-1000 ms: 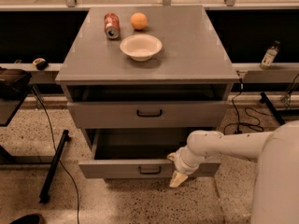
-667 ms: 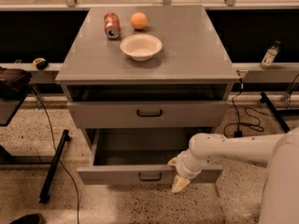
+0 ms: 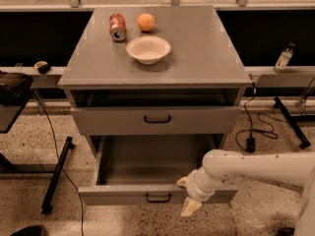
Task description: Open middle drawer
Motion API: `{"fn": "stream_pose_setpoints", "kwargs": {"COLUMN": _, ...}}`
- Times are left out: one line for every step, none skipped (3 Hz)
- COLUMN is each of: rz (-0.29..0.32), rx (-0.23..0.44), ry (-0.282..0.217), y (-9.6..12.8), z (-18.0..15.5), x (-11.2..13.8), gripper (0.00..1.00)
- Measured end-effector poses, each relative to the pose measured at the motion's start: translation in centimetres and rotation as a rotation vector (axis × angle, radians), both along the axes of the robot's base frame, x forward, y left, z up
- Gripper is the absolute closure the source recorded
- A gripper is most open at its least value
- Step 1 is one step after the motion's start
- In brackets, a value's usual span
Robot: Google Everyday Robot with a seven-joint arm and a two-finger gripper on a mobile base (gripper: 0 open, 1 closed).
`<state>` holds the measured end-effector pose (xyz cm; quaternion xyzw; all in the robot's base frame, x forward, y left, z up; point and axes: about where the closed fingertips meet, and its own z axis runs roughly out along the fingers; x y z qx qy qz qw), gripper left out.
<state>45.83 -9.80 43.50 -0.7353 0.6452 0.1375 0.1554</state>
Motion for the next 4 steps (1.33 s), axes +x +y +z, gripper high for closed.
{"fn": "stream_pose_setpoints", "kwargs": {"rz": -0.012, "rx": 0.029, "ry": 0.019, "y": 0.0, "z": 0.1, "x": -2.6, "gripper": 0.34}}
{"fn": "stream_pose_setpoints", "kwargs": {"rz": -0.045, "rx": 0.038, "ry": 0.022, "y": -0.3, "z": 0.8, "x": -4.6, "gripper": 0.34}}
{"fn": "stream_pose_setpoints", "kwargs": {"rz": -0.109, "rx": 0.066, "ry": -0.001, "y": -0.7, "z": 2.4, "x": -6.0, "gripper": 0.33}}
{"fn": "stream_pose_setpoints", "kwargs": {"rz": -0.152, "rx": 0.086, "ry": -0.048, "y": -1.3, "z": 4.4, "x": -5.8, "gripper": 0.33}}
